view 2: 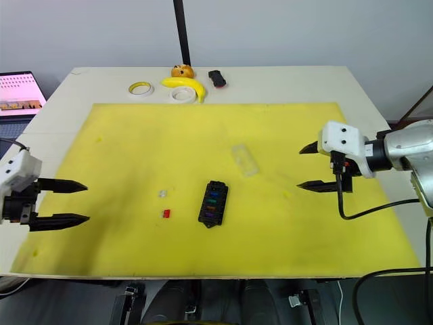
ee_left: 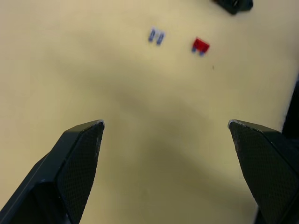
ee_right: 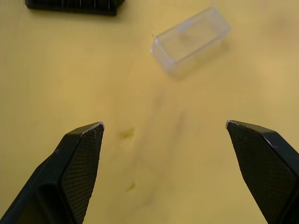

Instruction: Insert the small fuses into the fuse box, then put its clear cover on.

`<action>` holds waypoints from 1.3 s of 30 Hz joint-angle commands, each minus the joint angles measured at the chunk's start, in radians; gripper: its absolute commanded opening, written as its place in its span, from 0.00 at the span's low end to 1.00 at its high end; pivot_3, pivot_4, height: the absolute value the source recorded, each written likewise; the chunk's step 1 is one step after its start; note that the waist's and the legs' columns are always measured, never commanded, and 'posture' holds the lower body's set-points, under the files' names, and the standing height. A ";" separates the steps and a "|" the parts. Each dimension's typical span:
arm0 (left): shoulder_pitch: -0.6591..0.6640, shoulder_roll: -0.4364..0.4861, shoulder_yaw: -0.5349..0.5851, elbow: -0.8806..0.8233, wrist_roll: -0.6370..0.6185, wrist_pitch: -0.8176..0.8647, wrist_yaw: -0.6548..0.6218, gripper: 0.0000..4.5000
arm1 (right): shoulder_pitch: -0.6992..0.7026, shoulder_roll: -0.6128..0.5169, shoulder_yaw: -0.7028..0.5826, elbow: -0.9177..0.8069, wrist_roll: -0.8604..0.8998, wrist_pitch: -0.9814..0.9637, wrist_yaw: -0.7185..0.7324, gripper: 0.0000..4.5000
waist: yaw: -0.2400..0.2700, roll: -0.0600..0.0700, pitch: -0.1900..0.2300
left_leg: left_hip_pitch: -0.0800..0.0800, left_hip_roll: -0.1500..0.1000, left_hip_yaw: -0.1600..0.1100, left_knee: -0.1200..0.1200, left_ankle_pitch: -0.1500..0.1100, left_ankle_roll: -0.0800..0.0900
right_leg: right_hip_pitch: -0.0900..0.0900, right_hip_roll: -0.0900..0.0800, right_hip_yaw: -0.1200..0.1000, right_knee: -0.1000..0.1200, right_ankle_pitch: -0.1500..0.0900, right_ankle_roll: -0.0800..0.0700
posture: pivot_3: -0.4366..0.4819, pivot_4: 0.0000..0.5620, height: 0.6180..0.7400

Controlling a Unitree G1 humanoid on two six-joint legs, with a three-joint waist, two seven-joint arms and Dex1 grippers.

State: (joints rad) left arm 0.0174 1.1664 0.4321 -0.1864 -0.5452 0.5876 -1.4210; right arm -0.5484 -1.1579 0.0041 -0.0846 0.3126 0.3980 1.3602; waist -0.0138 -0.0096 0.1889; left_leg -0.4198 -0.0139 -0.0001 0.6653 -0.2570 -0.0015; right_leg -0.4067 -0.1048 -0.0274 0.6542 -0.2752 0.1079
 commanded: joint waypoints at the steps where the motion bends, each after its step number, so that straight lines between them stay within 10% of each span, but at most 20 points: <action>1: -0.060 -0.041 -0.052 -0.089 -0.102 0.089 0.047 1.00 | -0.085 0.058 0.017 -0.120 0.060 0.063 -0.021 0.99 | -0.002 0.000 0.000 | 0.000 0.000 0.000 0.000 0.000 0.000 | 0.000 -0.001 0.000 0.000 0.000 0.000 | 0.48 0.27 1.00; 21: -0.197 -0.263 -0.037 0.001 -0.648 1.001 0.448 1.00 | -0.204 0.259 0.164 -0.405 0.120 0.210 -0.129 0.99 | -0.003 0.000 0.000 | 0.000 0.004 -0.001 0.001 0.000 0.000 | 0.000 0.006 0.000 0.001 0.001 -0.002 | 0.48 0.27 1.00; 33: -0.300 -0.450 -0.069 0.057 -0.643 0.998 0.687 1.00 | -0.193 0.257 0.186 -0.443 0.130 0.234 -0.139 0.99 | 0.003 -0.001 -0.001 | 0.000 0.003 -0.002 0.001 0.001 -0.001 | 0.000 0.003 0.001 0.001 0.001 -0.002 | 0.48 0.27 1.00; 39: -0.307 -0.458 -0.093 0.036 -0.655 1.011 0.715 0.59 | -0.195 0.255 0.193 -0.440 0.121 0.235 -0.142 1.00 | 0.002 -0.001 -0.001 | 0.000 0.003 -0.002 0.001 0.001 -0.002 | 0.000 0.003 0.001 0.001 0.002 -0.002 | 0.48 0.27 1.00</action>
State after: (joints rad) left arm -0.2867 0.7047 0.3278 -0.1260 -1.1876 1.5930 -0.7114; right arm -0.7321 -0.8980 0.2138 -0.5039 0.4338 0.6355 1.2234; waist -0.0120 -0.0105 0.1882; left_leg -0.4201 -0.0110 -0.0020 0.6666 -0.2559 -0.0034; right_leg -0.4066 -0.1023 -0.0262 0.6551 -0.2737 0.1058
